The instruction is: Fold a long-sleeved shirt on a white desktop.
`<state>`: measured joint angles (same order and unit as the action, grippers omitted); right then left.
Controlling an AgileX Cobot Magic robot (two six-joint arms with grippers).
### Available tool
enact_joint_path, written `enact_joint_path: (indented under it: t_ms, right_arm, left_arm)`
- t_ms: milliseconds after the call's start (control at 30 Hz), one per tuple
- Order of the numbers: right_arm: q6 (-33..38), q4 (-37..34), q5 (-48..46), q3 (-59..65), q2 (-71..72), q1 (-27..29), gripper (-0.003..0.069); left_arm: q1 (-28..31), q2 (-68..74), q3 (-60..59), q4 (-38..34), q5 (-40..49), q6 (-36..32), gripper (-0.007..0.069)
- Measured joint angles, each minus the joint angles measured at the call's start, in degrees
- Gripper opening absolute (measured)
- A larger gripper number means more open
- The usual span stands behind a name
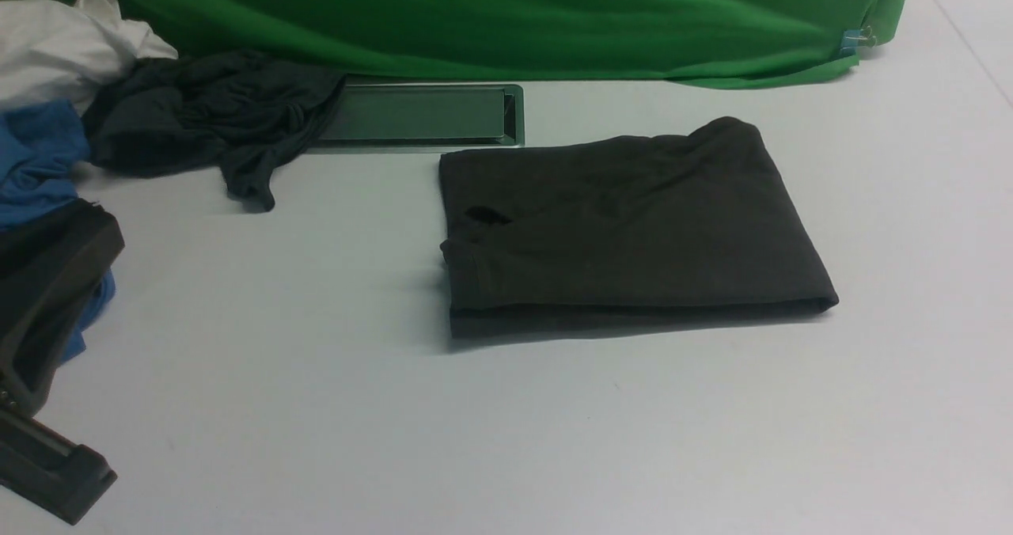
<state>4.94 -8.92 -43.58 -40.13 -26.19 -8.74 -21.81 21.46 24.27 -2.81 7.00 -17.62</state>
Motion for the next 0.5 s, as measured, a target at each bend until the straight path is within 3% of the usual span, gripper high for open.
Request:
enact_joint_path:
  t_ms: [167,500]
  right_arm:
    - [2.4,-1.0,6.8,4.3,3.1,2.7,0.0039]
    - [4.9,-1.3,28.9,32.8,21.4,10.0,0.0019]
  left_arm:
    - [0.0,0.0,0.0,0.0,0.0,0.0,0.0018]
    - [0.0,0.0,0.0,0.0,0.0,0.0,0.0018]
